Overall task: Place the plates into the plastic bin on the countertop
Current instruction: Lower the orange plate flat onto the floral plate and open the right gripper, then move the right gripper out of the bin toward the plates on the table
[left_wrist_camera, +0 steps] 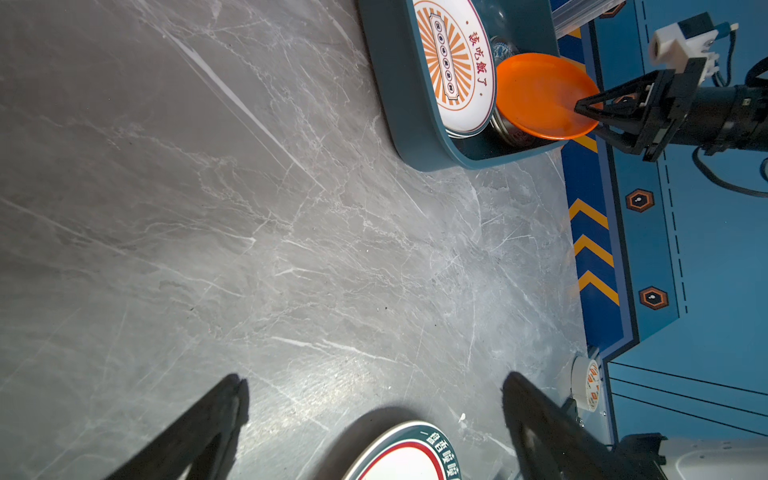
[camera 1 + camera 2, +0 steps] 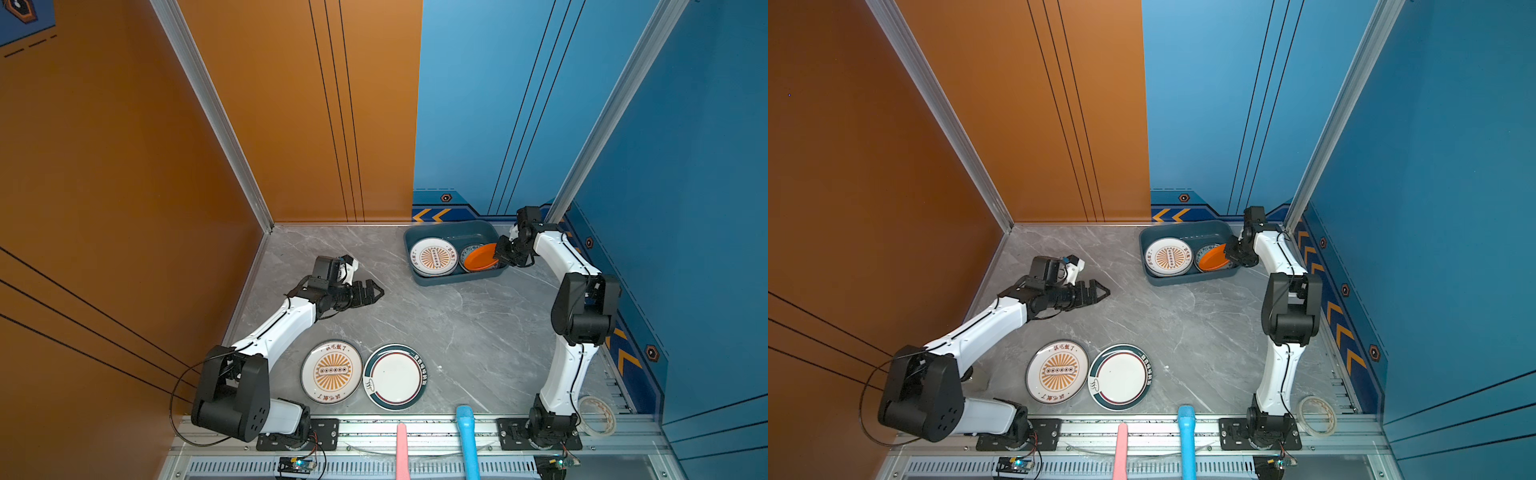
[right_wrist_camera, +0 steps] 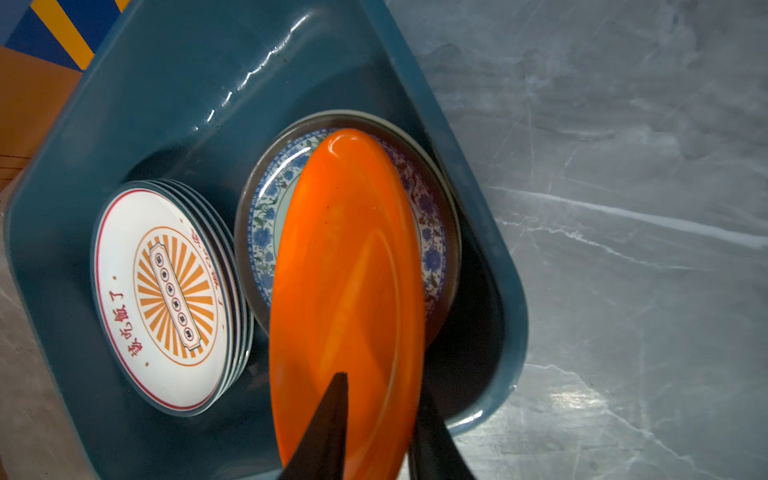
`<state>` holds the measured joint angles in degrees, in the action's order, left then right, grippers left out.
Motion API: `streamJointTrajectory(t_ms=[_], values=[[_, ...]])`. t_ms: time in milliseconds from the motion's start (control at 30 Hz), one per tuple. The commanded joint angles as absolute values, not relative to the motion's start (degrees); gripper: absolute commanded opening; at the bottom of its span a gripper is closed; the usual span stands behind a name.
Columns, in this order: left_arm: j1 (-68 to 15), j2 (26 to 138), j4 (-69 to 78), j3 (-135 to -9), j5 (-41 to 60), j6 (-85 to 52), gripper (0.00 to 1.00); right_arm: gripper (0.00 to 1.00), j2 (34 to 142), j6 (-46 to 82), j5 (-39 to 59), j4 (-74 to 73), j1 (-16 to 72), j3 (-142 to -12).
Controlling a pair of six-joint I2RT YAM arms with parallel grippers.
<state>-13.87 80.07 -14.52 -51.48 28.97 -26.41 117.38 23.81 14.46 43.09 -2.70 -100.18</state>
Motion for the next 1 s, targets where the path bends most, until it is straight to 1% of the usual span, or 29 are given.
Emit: streamJointTrajectory(t_ms=[0,133,533,700,867,967], values=[[-13.4,79.3,-14.3,-50.9,30.3,-26.6,0.98,0.3,118.5,22.6,12.9,45.2,-3.2,-100.6],[-13.4,79.2,-14.4,-50.8,30.4,-26.6,0.98,0.33,118.2,22.5,12.4,45.3,-3.4,-100.0],[-13.4,78.8,-14.4,-50.5,30.4,-26.6,0.98,0.33,115.6,22.0,11.3,45.5,-4.0,-97.5],[-13.4,78.0,-15.1,-50.5,30.1,-26.5,0.98,0.34,111.9,21.5,13.6,44.0,-3.3,-94.3],[-13.1,77.0,-15.3,-50.1,29.8,-26.6,0.98,0.42,107.4,18.9,19.9,43.2,-0.3,-90.2],[-12.8,77.1,-15.1,-50.0,29.8,-26.7,0.98,0.49,104.6,17.5,24.8,43.1,1.4,-87.7]])
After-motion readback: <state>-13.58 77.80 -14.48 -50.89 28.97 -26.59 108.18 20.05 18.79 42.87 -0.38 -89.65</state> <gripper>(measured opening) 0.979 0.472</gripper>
